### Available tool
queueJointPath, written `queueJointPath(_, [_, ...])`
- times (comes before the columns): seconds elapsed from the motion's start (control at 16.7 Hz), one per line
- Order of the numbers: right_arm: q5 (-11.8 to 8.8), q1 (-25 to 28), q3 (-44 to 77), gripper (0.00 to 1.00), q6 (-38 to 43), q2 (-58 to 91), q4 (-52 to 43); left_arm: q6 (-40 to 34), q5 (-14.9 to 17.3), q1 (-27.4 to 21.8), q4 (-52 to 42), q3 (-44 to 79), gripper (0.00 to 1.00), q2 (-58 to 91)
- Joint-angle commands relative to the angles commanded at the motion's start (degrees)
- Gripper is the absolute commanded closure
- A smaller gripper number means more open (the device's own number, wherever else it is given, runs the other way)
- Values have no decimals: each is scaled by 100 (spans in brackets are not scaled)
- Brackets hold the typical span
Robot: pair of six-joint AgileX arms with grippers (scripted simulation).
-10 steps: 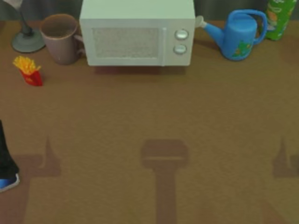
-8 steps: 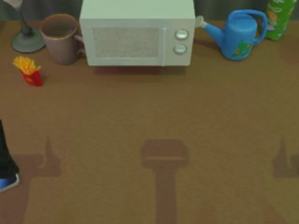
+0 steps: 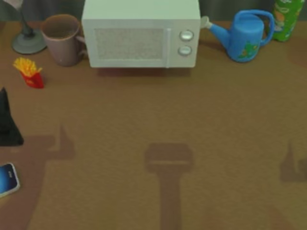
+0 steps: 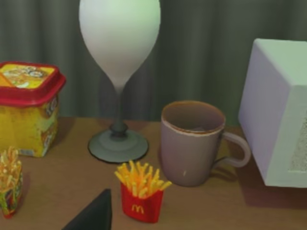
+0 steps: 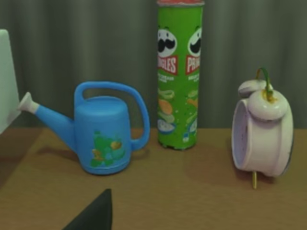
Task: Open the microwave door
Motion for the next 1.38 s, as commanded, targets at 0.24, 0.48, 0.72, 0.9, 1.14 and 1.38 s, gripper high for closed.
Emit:
queueJointPath(0.24, [0,0,0,0,0,0,0,-514,-820,-925,28,1687,0,2310])
queueJointPath(0.48, [0,0,0,0,0,0,0,-1104,-1657,-1861,154,3517,0,4836])
queueJointPath(0.72, [0,0,0,0,0,0,0,-1579,-2406,-2685,181,5031,0,7041])
queueJointPath(0.9, [0,0,0,0,0,0,0,-1798,-2836,-3172,105,5817,0,8221])
queueJointPath(1.14, [0,0,0,0,0,0,0,-1917,-3143,-3522,-23,6325,0,9010])
queueJointPath(1.38, [0,0,0,0,0,0,0,-1923,-3162,-3544,-35,6349,0,9059])
